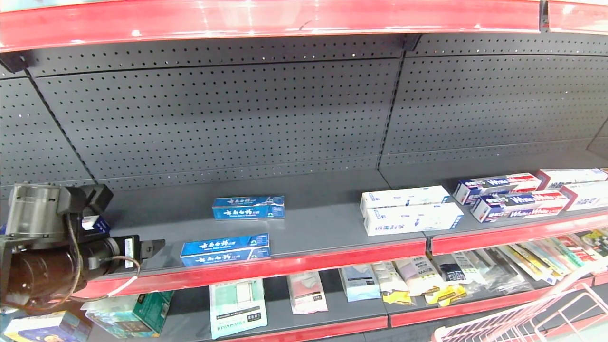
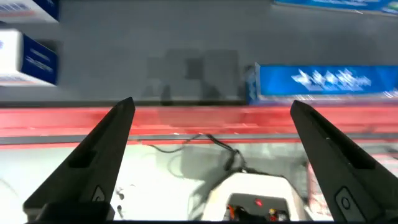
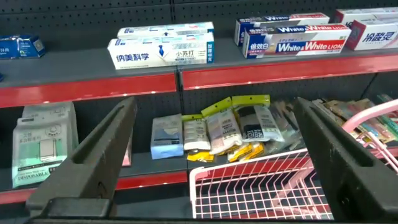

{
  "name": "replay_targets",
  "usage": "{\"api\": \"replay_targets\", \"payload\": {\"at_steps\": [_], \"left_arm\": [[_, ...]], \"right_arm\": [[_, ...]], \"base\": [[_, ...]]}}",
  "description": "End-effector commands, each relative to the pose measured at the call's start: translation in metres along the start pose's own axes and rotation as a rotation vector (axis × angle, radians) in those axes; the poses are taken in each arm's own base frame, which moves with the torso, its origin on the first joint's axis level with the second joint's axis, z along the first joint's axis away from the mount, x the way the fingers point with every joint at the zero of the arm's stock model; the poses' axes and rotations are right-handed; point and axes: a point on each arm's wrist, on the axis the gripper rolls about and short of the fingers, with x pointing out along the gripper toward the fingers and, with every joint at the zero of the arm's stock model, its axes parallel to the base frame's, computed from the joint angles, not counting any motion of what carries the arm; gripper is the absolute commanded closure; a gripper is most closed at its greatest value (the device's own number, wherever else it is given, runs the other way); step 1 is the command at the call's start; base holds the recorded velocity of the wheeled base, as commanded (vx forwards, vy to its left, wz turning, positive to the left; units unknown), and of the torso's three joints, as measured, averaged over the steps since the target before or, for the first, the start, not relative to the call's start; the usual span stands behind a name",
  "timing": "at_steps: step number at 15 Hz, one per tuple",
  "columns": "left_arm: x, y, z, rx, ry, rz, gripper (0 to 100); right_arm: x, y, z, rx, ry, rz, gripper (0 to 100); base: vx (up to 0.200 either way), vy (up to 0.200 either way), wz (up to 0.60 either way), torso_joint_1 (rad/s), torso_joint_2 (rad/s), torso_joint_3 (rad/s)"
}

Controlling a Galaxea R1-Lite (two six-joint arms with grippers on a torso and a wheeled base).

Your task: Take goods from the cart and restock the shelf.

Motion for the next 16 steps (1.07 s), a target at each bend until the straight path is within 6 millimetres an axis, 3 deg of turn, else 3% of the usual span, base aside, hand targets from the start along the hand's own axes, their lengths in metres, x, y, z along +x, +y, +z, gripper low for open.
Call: {"api": "replay_targets", "payload": {"at_steps": [1, 4, 16], "left_arm": [[0.015, -0.001, -0.003, 0.024, 0.056, 0.012, 0], [0.025, -0.002, -0.007, 0.029, 0.091, 0.027, 0], [0.027, 0.005, -0.015, 0.062, 0.177, 0.084, 0]], "right_arm": [[0.0, 0.0, 0.0, 0.0, 0.001, 0.001, 0], [0.0, 0.0, 0.0, 0.0, 0.001, 0.0, 0], [0.0, 0.0, 0.0, 0.0, 0.001, 0.0, 0]], "base": [[0.0, 0.0, 0.0, 0.0, 0.0, 0.0], [0.0, 0.0, 0.0, 0.0, 0.0, 0.0], [0.0, 0.0, 0.0, 0.0, 0.0, 0.0]]}}
